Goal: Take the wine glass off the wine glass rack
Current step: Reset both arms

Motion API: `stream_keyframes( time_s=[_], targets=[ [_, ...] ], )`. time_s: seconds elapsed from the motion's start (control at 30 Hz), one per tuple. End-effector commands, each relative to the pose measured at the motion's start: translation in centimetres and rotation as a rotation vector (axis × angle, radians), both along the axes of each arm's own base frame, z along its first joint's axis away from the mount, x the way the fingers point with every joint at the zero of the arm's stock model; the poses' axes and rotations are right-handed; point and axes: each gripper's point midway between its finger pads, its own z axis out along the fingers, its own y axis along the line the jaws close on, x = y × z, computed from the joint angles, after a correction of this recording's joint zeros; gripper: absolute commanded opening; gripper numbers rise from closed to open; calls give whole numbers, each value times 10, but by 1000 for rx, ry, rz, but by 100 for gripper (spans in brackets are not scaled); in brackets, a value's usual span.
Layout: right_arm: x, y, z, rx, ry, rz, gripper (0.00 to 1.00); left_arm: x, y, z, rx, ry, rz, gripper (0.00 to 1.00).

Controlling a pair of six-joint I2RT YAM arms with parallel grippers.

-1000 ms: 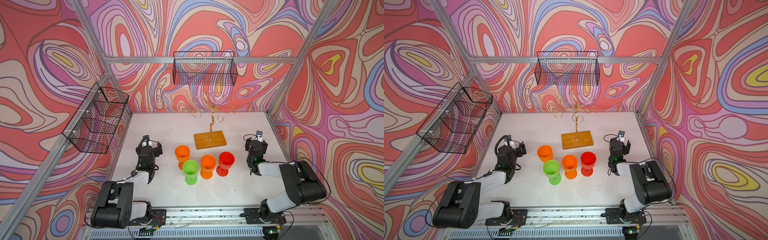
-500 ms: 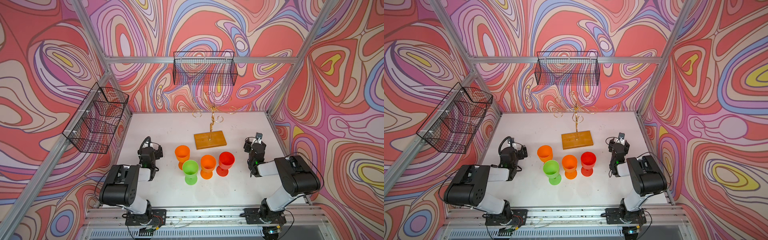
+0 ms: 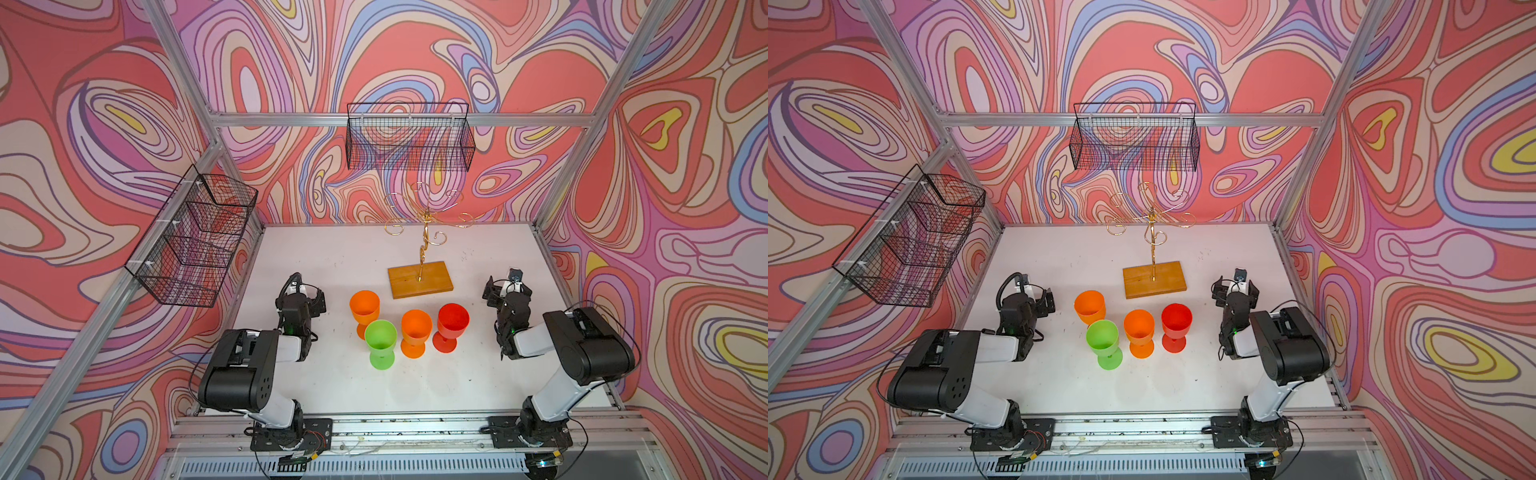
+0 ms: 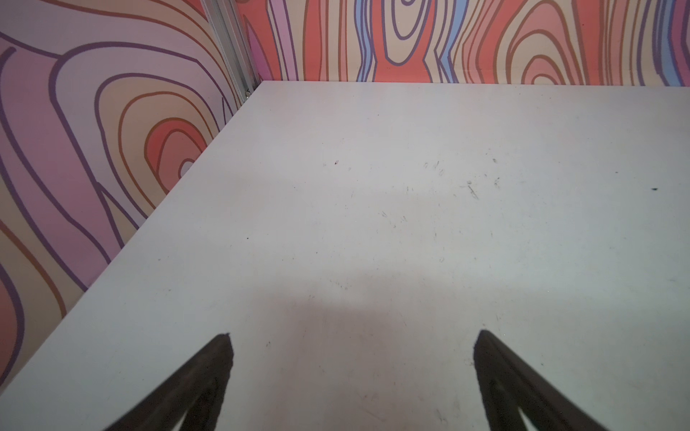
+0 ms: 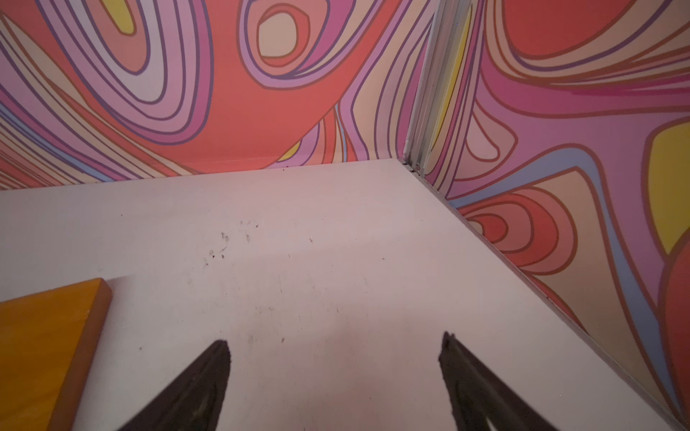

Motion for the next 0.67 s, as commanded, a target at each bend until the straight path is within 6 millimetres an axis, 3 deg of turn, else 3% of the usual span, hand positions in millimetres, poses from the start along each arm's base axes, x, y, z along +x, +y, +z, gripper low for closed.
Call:
stream_keyframes(
  time_s=[0.0, 0.63],
  targets=[
    [1, 3, 10, -20, -62, 19, 97, 5, -1, 9, 3, -35, -8, 100],
    [7, 3, 4, -13, -12, 14, 98, 5, -2, 9, 5, -36, -10, 100]
  ],
)
